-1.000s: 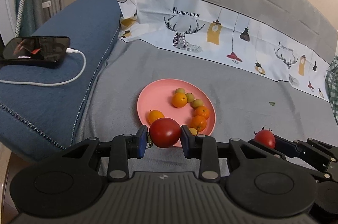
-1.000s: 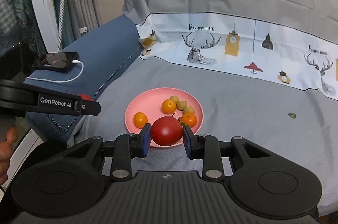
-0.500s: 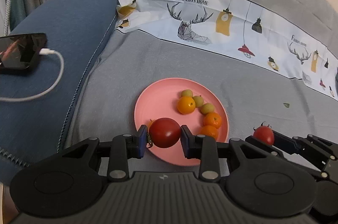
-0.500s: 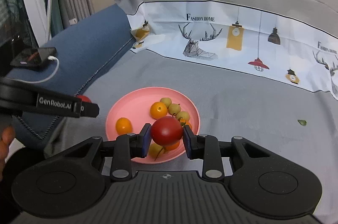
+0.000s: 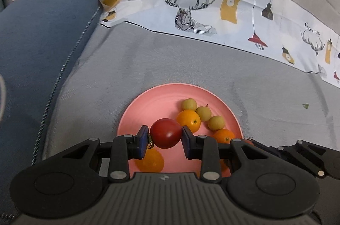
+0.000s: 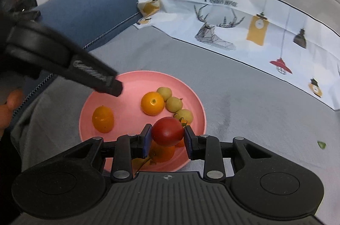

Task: Organize fruits

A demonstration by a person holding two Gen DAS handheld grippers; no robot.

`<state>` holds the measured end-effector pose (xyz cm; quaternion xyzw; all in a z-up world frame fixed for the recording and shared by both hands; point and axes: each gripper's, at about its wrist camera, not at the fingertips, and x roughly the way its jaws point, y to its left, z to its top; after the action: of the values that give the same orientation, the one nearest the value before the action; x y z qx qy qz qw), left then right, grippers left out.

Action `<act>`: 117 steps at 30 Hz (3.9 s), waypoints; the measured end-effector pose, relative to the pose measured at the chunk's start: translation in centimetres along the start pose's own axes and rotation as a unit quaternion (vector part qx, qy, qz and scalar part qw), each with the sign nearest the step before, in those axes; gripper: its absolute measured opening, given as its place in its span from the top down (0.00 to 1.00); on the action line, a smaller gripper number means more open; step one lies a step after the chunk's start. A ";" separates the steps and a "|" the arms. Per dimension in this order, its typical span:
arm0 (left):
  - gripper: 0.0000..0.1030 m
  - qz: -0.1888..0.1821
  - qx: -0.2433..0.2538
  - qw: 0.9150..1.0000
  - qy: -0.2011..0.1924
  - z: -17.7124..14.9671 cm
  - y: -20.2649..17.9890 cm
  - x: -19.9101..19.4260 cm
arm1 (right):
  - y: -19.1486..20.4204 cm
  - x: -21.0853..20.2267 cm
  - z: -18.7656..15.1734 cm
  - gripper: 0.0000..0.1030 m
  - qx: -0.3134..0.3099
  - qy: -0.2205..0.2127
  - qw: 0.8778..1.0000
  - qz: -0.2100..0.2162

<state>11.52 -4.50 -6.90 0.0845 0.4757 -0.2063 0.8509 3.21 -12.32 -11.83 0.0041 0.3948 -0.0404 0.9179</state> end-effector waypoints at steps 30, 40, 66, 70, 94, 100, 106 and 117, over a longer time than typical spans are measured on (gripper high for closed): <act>0.00 0.042 -0.012 0.997 -0.059 -7.9 2.4 -12.8 | 3.5 -11.2 -3.0 0.01 0.049 -0.022 0.997 -0.054; 0.00 0.062 -0.011 0.996 -0.063 -11.0 2.9 -16.1 | 5.1 -15.4 -4.4 0.01 0.063 -0.060 0.993 -0.075; 0.00 0.082 -0.013 0.995 -0.049 -12.2 1.5 -18.4 | 5.9 -19.6 -5.5 0.01 0.062 -0.104 0.988 -0.097; 0.00 0.085 -0.012 0.995 -0.050 -12.2 1.5 -18.4 | 5.9 -19.6 -5.6 0.01 0.062 -0.104 0.988 -0.097; 0.00 0.103 -0.005 0.993 -0.048 -12.3 1.3 -17.9 | 5.7 -19.4 -5.8 0.01 0.067 -0.103 0.988 -0.091; 0.00 0.104 -0.004 0.993 -0.049 -12.2 1.3 -18.0 | 5.6 -19.3 -5.7 0.01 0.069 -0.100 0.989 -0.090; 0.00 0.104 -0.004 0.993 -0.048 -12.2 1.3 -18.0 | 5.6 -19.4 -5.7 0.01 0.068 -0.100 0.989 -0.090; 0.00 0.104 -0.004 0.993 -0.049 -12.2 1.4 -18.0 | 5.6 -19.4 -5.7 0.01 0.068 -0.100 0.989 -0.090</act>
<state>-5.67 5.78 1.67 0.1201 0.4231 -0.1184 0.8902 -13.79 -5.18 -1.88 0.0273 0.2963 -0.1500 0.9429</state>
